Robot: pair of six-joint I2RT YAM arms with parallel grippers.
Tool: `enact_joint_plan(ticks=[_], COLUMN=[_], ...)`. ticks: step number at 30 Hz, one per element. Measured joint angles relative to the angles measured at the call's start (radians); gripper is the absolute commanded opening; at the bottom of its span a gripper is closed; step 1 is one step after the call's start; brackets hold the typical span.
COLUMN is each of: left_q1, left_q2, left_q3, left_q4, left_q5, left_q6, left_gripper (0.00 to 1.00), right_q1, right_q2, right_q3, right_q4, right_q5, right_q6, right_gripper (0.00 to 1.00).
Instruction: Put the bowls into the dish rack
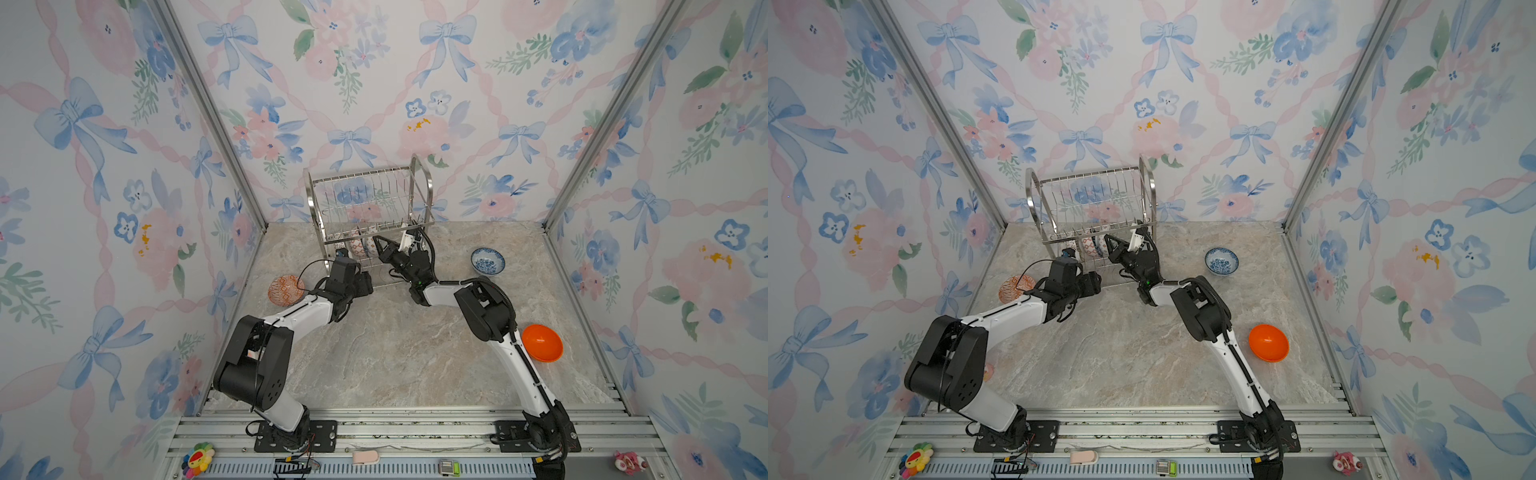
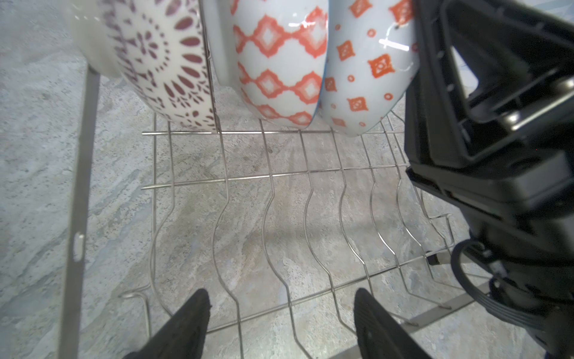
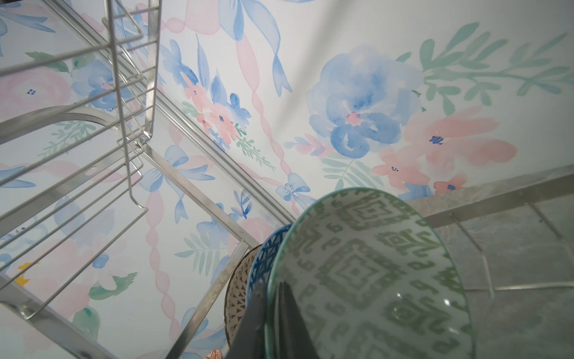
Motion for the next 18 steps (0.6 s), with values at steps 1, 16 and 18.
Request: enact_joint_plan(ticks=[1, 16, 18], left_q1=[0.0, 0.0, 0.0], left_q2=[0.0, 0.0, 0.0], left_q3=[0.0, 0.0, 0.0], left_q4=[0.0, 0.0, 0.0], left_q5=[0.0, 0.0, 0.0], left_q6=[0.001, 0.004, 0.004], left_gripper=[0.75, 0.76, 0.76], right_q1=[0.0, 0.005, 0.005], right_q2=[0.003, 0.013, 0.013], right_q3=[0.006, 0.029, 0.029], right_q4=[-0.004, -0.022, -0.022], right_q5=[0.003, 0.015, 0.018], right_q6=[0.0, 0.0, 0.0], right_gripper=[0.13, 0.13, 0.13])
